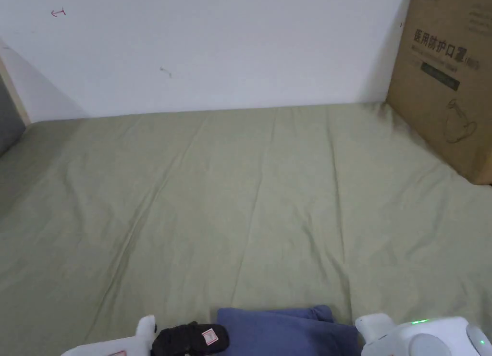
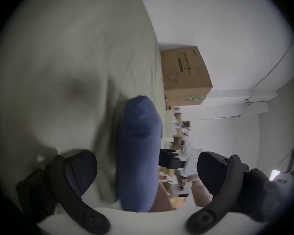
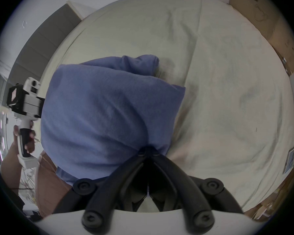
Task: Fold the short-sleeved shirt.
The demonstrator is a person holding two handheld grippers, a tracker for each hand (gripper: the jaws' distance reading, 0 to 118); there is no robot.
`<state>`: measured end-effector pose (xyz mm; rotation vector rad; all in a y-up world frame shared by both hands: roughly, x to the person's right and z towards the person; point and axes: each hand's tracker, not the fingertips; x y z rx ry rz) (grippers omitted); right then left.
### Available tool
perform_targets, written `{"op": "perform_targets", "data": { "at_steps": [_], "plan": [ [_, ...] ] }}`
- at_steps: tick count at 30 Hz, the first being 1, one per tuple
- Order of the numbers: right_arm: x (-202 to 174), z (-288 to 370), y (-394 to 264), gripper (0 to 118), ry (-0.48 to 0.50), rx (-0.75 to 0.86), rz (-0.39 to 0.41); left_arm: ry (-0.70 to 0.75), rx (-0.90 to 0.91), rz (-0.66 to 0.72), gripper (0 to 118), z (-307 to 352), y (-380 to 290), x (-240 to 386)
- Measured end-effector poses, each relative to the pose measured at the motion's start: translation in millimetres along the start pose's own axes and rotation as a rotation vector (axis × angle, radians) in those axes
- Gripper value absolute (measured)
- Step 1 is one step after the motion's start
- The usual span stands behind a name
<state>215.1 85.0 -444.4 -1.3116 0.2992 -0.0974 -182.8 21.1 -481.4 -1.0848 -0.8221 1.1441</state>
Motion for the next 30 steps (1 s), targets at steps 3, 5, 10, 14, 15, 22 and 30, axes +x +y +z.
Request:
{"op": "perform_targets", "data": {
  "at_steps": [3,5,10,14,15,22,30],
  "plan": [
    [6.4,-1.3,-1.2,0,0.031,0.009,-0.052,-0.122,-0.074,0.013,118,-33.7,5.0,-4.1],
    [10.2,-1.4,-3.2,0,0.049,0.016,-0.073,-0.11,-0.059,0.012,99,-57.0,5.2,-1.6],
    [17.0,2.9,-9.7,0,0.09,0.054,-0.148,0.133,0.074,-0.103,17,-61.6,-2.8,9.0],
    [11.0,28.8,-21.8,0,0.092,0.151,-0.192,0.137,0.054,-0.138,17,-11.9,13.3,35.2],
    [7.4,35.8,-25.6,0,0.075,0.161,-0.191,0.146,0.066,-0.168,17,9.8,18.2,47.5],
    [-17.5,65.4,-55.4,0,0.021,0.205,-0.172,0.683,0.118,-0.347,17,192.1,96.2,82.1],
    [-40.8,82.4,-66.6,0,-0.085,0.182,-0.122,1.344,0.119,-0.434,17,316.6,148.7,81.8]
  ]
}}
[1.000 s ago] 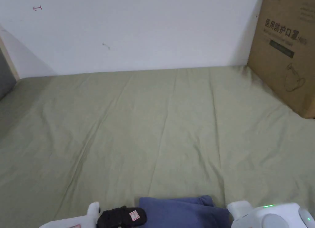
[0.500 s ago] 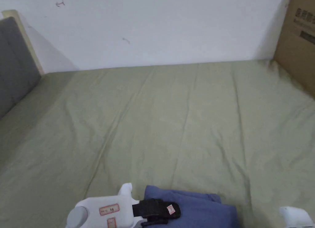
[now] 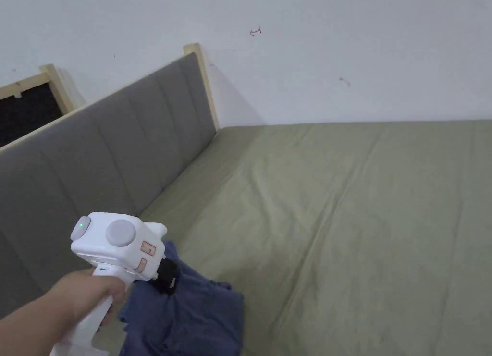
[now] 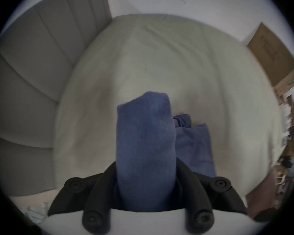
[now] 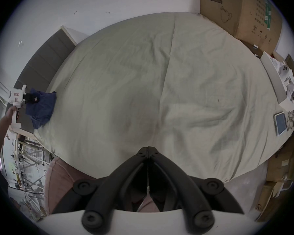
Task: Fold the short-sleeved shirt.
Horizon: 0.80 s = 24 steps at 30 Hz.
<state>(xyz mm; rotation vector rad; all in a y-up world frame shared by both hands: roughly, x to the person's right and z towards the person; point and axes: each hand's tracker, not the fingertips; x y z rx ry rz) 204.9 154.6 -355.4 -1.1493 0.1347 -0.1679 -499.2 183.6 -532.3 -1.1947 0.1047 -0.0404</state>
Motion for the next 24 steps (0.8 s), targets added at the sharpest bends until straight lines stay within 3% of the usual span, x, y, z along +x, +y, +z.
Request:
{"op": "perform_targets", "data": {
  "at_steps": [2,4,5,10,12,13,14,16,17,22,24],
  "plan": [
    [-2.9,3.2,1.4,0,-0.022,0.004,0.009,0.065,-0.022,0.019,23,-6.1,-1.3,-14.2],
    [-3.1,5.2,4.4,0,-0.031,0.01,0.008,0.175,-0.035,-0.013,93,-4.5,1.8,-20.8],
    [-3.6,5.8,5.5,0,-0.031,0.013,0.001,0.222,-0.018,-0.043,117,-0.5,1.2,-24.2],
    [-2.6,3.9,7.9,0,-0.008,0.041,-0.013,0.307,0.131,-0.043,116,41.1,-1.8,-27.4],
    [-2.1,3.3,8.1,0,-0.006,0.066,-0.003,0.234,0.2,0.006,116,55.6,-9.6,-9.5],
    [-2.8,4.7,8.0,0,-0.004,0.083,0.002,0.202,0.238,0.026,113,61.5,-15.6,4.1],
    [-3.5,7.0,7.8,0,-0.001,0.098,0.007,0.179,0.279,0.038,99,57.7,-22.9,13.3],
    [-9.6,14.1,9.6,0,0.011,0.12,0.014,0.091,0.492,-0.008,14,81.9,-47.3,65.5],
    [-10.1,17.7,11.5,0,0.016,0.129,0.017,0.0,0.538,0.012,0,92.0,-60.1,92.7],
    [-14.1,52.3,27.6,0,0.063,0.218,0.038,-0.374,0.581,0.123,0,124.7,-113.3,214.3],
    [-29.7,80.6,34.5,0,0.075,0.321,0.034,-0.358,0.685,0.092,0,144.8,-130.7,251.7]
  ]
}}
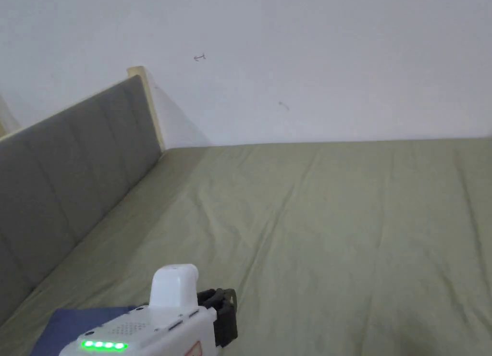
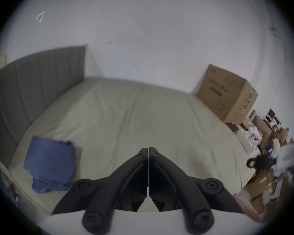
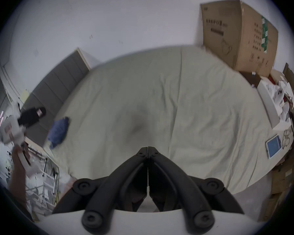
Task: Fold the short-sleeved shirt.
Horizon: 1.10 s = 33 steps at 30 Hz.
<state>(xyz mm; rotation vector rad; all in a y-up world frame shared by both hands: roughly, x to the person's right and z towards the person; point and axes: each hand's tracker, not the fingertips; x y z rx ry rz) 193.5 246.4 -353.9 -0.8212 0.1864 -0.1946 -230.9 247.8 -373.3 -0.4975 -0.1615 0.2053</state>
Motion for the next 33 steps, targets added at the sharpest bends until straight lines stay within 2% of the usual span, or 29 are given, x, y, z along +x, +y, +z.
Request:
{"op": "perform_targets", "data": {
  "at_steps": [3,5,8,10,12,14,15,18,25,26,27,28,29,30,31,32,33],
  "plan": [
    [-11.7,35.5,23.2,0,0.023,0.213,-0.006,0.071,0.209,-0.139,0,24.7,2.0,50.2],
    [-21.0,60.4,37.0,0,0.008,0.378,0.035,0.051,0.292,-0.161,0,40.4,17.6,72.4],
    [-27.5,92.5,47.8,0,-0.064,0.611,0.088,0.042,0.398,-0.198,0,57.2,40.1,97.7],
    [-28.0,104.9,42.3,0,-0.088,0.758,0.086,0.07,0.492,-0.238,0,64.5,43.7,107.3],
    [-23.9,106.8,26.5,0,-0.151,0.935,0.127,0.131,0.607,-0.283,0,77.0,31.3,114.8],
    [-26.1,103.9,1.3,0,-0.317,0.962,0.15,0.165,0.656,-0.269,0,84.6,14.9,117.3],
    [-18.9,100.8,-7.3,0,-0.347,0.945,0.16,0.168,0.656,-0.265,0,88.1,6.2,118.3],
    [2.4,99.9,-26.6,0,-0.252,0.9,0.124,0.204,0.617,-0.259,0,91.7,-12.9,118.2],
    [8.6,105.9,-31.2,0,-0.282,0.866,0.126,0.232,0.562,-0.241,0,100.2,-21.6,112.8],
    [8.2,106.4,-30.9,0,-0.284,0.868,0.134,0.242,0.566,-0.232,1,102.6,-20.6,110.9],
    [7.5,106.6,-30.7,5,-0.284,0.87,0.144,0.241,0.57,-0.226,10,104.4,-20.5,109.9],
    [1.8,109.0,-31.4,5,-0.283,0.873,0.152,0.239,0.573,-0.222,12,105.9,-20.3,108.8],
    [0.2,108.9,-31.5,10,-0.28,0.874,0.16,0.225,0.576,-0.218,16,107.4,-19.9,107.6],
    [-1.6,109.0,-31.3,22,-0.275,0.873,0.168,0.212,0.578,-0.218,27,108.9,-19.2,106.3],
    [-3.3,108.6,-30.3,51,-0.271,0.868,0.171,0.207,0.577,-0.22,50,109.4,-18.6,106.0],
    [-6.0,109.1,-28.7,87,-0.268,0.854,0.169,0.207,0.573,-0.222,80,109.2,-18.0,106.8],
    [-7.6,107.8,-28.1,115,-0.272,0.844,0.163,0.208,0.565,-0.224,111,108.6,-17.1,107.2]
  ]
}}
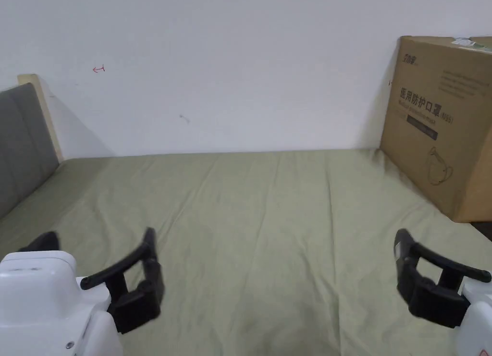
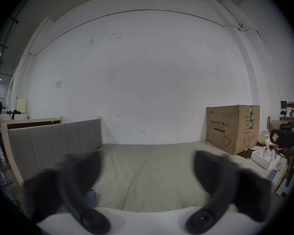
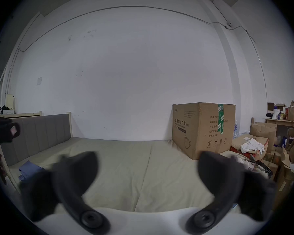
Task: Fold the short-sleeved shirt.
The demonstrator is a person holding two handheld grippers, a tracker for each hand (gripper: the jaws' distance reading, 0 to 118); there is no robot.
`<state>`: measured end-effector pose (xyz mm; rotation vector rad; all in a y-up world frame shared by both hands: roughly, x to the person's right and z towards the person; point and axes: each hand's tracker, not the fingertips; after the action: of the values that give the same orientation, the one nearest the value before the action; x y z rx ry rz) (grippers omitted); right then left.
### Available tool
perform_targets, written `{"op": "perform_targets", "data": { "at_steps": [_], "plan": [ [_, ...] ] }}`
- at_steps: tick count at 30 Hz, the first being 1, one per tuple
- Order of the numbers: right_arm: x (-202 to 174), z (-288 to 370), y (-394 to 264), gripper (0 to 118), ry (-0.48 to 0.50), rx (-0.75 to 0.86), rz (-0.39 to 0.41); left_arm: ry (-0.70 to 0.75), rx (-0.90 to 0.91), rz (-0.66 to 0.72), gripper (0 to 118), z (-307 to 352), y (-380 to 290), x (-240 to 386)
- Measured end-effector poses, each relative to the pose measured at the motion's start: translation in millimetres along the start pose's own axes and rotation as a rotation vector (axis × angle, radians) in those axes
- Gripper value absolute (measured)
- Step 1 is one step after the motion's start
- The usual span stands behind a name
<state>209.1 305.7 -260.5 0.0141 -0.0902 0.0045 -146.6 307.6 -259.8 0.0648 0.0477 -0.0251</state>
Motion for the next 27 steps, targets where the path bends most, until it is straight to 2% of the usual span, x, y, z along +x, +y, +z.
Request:
{"op": "perform_targets", "data": {
  "at_steps": [1,2,9,20,27],
  "plan": [
    [-2.3,1.4,-0.4,118,-0.011,0.002,-0.002,-0.001,0.0,0.0,118,-0.1,-0.1,-0.1],
    [-2.8,6.3,0.0,118,-0.012,0.023,-0.002,-0.03,0.053,0.016,118,1.9,1.1,0.3],
    [-10.7,9.5,2.8,118,-0.026,0.005,0.003,-0.04,-0.021,-0.028,118,1.2,-0.5,0.1],
    [-15.0,6.6,-0.3,118,-0.018,-0.026,0.029,-0.116,-0.105,0.091,118,-9.0,-9.3,4.9],
    [-18.2,3.4,-4.9,118,-0.022,-0.049,0.053,-0.052,-0.138,0.104,118,-13.5,-8.3,8.0]
  ]
}}
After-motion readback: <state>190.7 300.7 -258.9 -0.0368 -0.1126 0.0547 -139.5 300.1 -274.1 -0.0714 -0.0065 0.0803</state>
